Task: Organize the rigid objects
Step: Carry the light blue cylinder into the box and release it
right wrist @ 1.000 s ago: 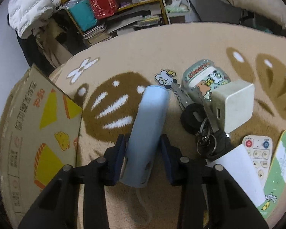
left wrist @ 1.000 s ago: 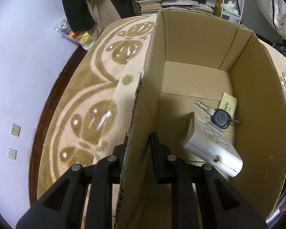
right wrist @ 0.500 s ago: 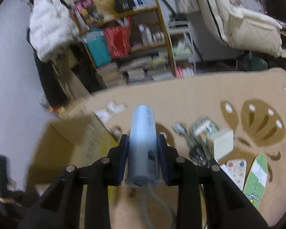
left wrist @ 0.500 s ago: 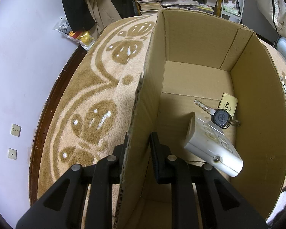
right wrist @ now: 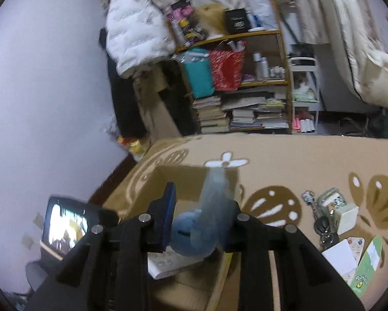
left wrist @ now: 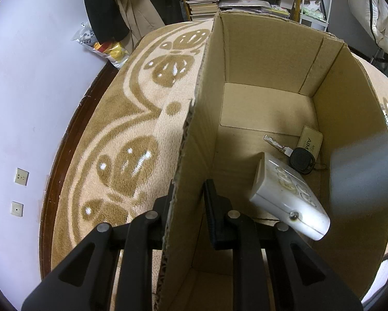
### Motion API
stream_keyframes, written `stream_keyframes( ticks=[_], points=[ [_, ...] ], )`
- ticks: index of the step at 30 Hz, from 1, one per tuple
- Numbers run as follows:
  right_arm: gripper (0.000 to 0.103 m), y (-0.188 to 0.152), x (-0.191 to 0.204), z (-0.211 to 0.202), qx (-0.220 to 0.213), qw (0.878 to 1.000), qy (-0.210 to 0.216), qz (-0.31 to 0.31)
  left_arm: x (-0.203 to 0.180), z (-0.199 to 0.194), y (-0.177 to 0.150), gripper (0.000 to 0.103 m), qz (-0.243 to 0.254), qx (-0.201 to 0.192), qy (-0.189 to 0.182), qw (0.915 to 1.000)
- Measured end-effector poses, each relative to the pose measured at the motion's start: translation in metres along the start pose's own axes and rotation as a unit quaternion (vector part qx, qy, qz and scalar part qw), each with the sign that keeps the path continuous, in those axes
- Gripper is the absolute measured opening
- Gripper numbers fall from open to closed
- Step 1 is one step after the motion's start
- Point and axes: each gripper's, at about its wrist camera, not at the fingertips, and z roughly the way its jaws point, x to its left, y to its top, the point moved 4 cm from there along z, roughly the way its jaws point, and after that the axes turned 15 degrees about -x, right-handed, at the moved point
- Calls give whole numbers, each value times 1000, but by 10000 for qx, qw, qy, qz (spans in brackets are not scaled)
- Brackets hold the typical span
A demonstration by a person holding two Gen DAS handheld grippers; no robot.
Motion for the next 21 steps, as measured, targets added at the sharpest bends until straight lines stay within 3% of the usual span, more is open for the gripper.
stream_keyframes(
  ticks=[1,3,9,15,17,19,21],
  points=[
    [26,-5,2,3,103,9999,-27,-20,0,0,0,18,-17,-6,-36,10000],
    [7,-17,3,11,275,9996,-35,26,-1,0,0,19,43,-15,36,10000],
    [7,-9,6,2,26,9997,3,-249,0,2,-1,18,16,22,30,10000],
    [10,4,-10,-4,-86,9993,-260,-256,-2,0,0,18,56,-2,54,10000],
    [17,6,-18,-6,-95,9988,-402,-252,-2,0,0,18,38,8,52,10000],
    [42,8,-30,-8,-119,9979,-598,-241,-3,0,1,18,43,7,54,10000],
    [54,10,-40,-12,-199,9970,-726,-187,-3,0,1,18,42,8,55,10000]
  ],
)
